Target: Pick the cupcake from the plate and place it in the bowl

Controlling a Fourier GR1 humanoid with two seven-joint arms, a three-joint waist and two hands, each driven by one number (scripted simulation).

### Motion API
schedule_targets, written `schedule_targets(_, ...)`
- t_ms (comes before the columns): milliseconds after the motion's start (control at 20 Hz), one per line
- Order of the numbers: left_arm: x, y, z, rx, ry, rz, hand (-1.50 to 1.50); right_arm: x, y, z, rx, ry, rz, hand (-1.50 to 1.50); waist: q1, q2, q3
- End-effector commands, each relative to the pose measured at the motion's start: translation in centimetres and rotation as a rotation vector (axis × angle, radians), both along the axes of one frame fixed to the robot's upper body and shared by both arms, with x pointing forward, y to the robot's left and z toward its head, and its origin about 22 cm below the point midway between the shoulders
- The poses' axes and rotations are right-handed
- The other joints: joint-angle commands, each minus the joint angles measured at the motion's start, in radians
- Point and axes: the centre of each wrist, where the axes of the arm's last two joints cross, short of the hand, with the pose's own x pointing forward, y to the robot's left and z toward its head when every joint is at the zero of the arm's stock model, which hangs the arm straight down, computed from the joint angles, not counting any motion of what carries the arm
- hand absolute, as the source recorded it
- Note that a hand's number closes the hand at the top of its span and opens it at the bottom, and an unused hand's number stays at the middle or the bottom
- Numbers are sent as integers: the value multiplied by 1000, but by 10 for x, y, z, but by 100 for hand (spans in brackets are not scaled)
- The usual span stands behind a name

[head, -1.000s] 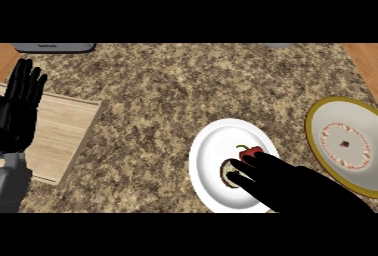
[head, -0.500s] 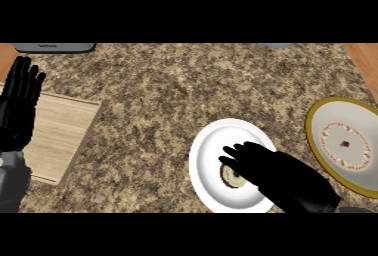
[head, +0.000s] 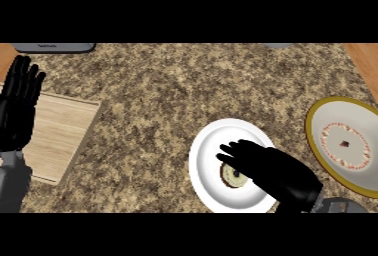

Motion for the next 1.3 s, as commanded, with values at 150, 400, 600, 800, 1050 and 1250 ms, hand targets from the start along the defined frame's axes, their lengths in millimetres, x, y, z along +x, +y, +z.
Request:
schedule_targets(150, 1, 5, 10, 8, -7, 7, 0, 2, 1, -12, -33, 1, 5, -150, -1, -1, 0)
schedule_targets(400, -10, 25, -15, 15, -11, -6, 0, 10, 21, -27, -54, 26, -5, -150, 1, 0, 0)
schedule_targets(600, -1, 2, 2, -11, -5, -22, 0, 4, 27, -49, -66, 25, 16, -150, 0, 0, 0)
schedule_targets(800, 1, 18, 0, 10, 3, 5, 0, 11, 29, -46, -74, 41, -20, -150, -2, 0, 0)
schedule_targets(1050, 8, -3, -2, -7, -12, -15, 0, 23, 35, -73, -112, 38, -57, -150, -2, 1, 0)
schedule_targets(1250, -13, 10, -1, 3, -1, -5, 0, 25, 7, -66, -109, 5, -54, -150, 0, -1, 0)
